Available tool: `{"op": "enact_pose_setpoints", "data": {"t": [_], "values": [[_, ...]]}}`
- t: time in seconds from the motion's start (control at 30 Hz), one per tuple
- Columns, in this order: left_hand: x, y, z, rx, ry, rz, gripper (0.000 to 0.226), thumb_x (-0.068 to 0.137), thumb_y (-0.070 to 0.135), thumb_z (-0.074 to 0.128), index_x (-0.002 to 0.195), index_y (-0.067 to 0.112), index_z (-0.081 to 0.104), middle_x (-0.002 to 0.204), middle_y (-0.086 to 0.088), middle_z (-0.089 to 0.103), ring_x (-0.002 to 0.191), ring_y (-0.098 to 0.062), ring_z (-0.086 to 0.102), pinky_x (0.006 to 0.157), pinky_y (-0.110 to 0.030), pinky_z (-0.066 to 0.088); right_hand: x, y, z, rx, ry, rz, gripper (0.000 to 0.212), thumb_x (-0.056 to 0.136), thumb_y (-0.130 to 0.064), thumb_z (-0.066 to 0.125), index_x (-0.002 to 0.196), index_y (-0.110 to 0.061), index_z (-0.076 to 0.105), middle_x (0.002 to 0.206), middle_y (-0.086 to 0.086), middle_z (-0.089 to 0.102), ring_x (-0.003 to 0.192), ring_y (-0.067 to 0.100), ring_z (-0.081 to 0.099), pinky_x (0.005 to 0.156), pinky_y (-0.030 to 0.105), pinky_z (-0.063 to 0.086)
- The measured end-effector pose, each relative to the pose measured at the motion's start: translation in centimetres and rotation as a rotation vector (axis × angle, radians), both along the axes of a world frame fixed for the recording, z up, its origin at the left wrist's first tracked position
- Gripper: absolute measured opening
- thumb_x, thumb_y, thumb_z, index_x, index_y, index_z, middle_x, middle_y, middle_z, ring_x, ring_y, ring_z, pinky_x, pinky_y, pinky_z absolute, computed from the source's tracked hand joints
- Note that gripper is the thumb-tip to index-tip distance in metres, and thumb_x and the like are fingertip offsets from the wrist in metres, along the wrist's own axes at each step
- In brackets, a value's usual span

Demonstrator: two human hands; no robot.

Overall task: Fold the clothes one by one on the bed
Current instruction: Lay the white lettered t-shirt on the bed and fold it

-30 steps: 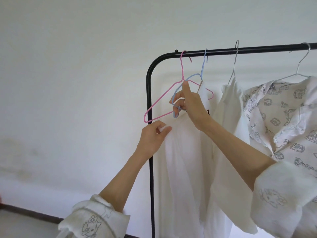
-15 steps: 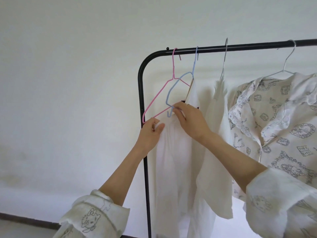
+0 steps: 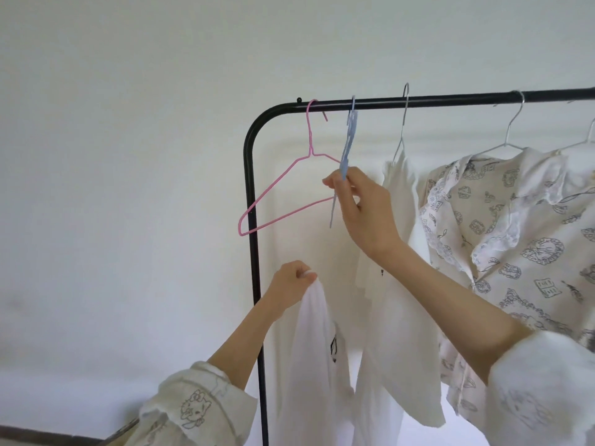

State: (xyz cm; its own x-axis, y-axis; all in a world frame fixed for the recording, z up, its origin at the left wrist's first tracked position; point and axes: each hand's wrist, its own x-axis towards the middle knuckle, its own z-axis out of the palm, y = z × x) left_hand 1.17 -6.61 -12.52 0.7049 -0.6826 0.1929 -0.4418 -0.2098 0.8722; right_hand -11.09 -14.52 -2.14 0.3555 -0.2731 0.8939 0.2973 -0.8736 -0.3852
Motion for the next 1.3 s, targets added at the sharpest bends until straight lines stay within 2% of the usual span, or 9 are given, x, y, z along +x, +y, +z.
{"op": "enact_pose_setpoints", "data": {"t": [0.13, 0.27, 0.37, 0.47, 0.6, 0.77, 0.97, 1.17, 1.3], "values": [[-0.3, 0.5, -0.7, -0.051, 0.170, -0.006, 0.014, 0.089, 0.008, 0.057, 0.076, 0.005, 0.056, 0.080, -0.011, 0.054, 0.075, -0.022, 0.056, 0.075, -0.031, 0.055, -0.1, -1.1, -2.8, 0.060, 0.104, -0.042, 0.023, 0.099, -0.019, 0.045, 0.110, -0.009, 0.063, 0.097, -0.010, 0.059, 0.091, 0.008, 0.057, 0.085, 0.019, 0.044], [-1.0, 2.5, 1.0, -0.107, 0.214, 0.026, 0.011, 0.086, 0.007, 0.062, 0.076, 0.003, 0.063, 0.080, -0.014, 0.063, 0.071, -0.023, 0.063, 0.062, -0.024, 0.058, 0.5, -1.3, -6.0, 0.305, 0.299, -0.100, 0.032, 0.098, -0.030, 0.043, 0.121, -0.007, 0.047, 0.091, 0.002, 0.054, 0.087, 0.022, 0.056, 0.060, 0.012, 0.035], [-1.8, 4.6, 2.2, -0.149, 0.219, 0.088, 0.009, 0.085, 0.008, 0.064, 0.078, 0.004, 0.066, 0.071, -0.008, 0.065, 0.055, -0.013, 0.063, 0.056, -0.021, 0.056, 1.3, -1.5, -8.8, 0.514, 0.543, -0.145, 0.045, 0.096, -0.035, 0.043, 0.128, -0.002, 0.041, 0.112, 0.015, 0.054, 0.112, 0.030, 0.052, 0.082, 0.027, 0.037], [-2.8, 7.0, 2.6, -0.176, 0.221, 0.182, 0.007, 0.083, 0.008, 0.067, 0.084, 0.002, 0.068, 0.070, -0.008, 0.062, 0.054, -0.015, 0.058, 0.056, -0.020, 0.057, 1.4, 0.3, -11.4, 0.633, 0.708, 0.154, 0.049, 0.091, -0.048, 0.050, 0.125, -0.014, 0.047, 0.120, 0.005, 0.057, 0.114, 0.021, 0.054, 0.100, 0.035, 0.041], [-4.5, 10.7, 2.0, -0.165, 0.172, 0.278, 0.005, 0.081, 0.007, 0.068, 0.078, 0.004, 0.070, 0.072, -0.011, 0.060, 0.054, -0.012, 0.052, 0.063, -0.020, 0.055, 1.3, 6.0, -12.7, 0.356, 0.899, 0.397, 0.030, 0.085, -0.046, 0.061, 0.095, -0.018, 0.057, 0.085, -0.005, 0.057, 0.080, 0.012, 0.055, 0.073, 0.024, 0.043], [-6.2, 17.0, 1.6, -0.172, 0.157, 0.357, 0.006, 0.082, 0.010, 0.069, 0.082, 0.005, 0.072, 0.053, 0.011, 0.060, 0.049, -0.003, 0.049, 0.067, -0.020, 0.050, 1.5, 11.8, -12.3, 0.222, 0.891, 0.348, 0.025, 0.092, -0.018, 0.050, 0.070, -0.013, 0.040, 0.067, -0.002, 0.042, 0.061, 0.014, 0.041, 0.052, 0.022, 0.028], [-8.7, 25.9, 1.4, -0.281, 0.152, 0.431, 0.011, 0.091, 0.014, 0.058, 0.091, 0.011, 0.069, 0.079, 0.007, 0.063, 0.067, -0.005, 0.056, 0.069, -0.015, 0.050, 1.1, 19.8, -10.2, 0.136, 0.795, 0.395, 0.037, 0.094, -0.008, 0.042, 0.060, -0.015, 0.028, 0.060, -0.002, 0.034, 0.055, 0.012, 0.031, 0.049, 0.024, 0.022], [-13.2, 38.9, -1.9, -0.066, 0.177, 0.540, 0.036, 0.090, 0.023, 0.061, 0.125, 0.023, 0.052, 0.117, 0.001, 0.055, 0.106, -0.016, 0.054, 0.091, -0.030, 0.045, -1.8, 30.4, -8.1, 0.199, 0.625, 0.617, 0.036, 0.092, -0.006, 0.042, 0.062, -0.017, 0.027, 0.060, -0.002, 0.027, 0.056, 0.013, 0.025, 0.052, 0.026, 0.019], [-16.8, 46.6, -3.5, -0.019, 0.159, 0.661, 0.040, 0.088, 0.029, 0.063, 0.126, 0.024, 0.051, 0.113, 0.001, 0.055, 0.103, -0.018, 0.055, 0.088, -0.030, 0.046, -4.9, 38.2, -6.8, 0.262, 0.528, 0.787, 0.029, 0.093, -0.005, 0.042, 0.067, -0.015, 0.031, 0.062, -0.005, 0.024, 0.056, 0.010, 0.022, 0.048, 0.021, 0.017]]}}
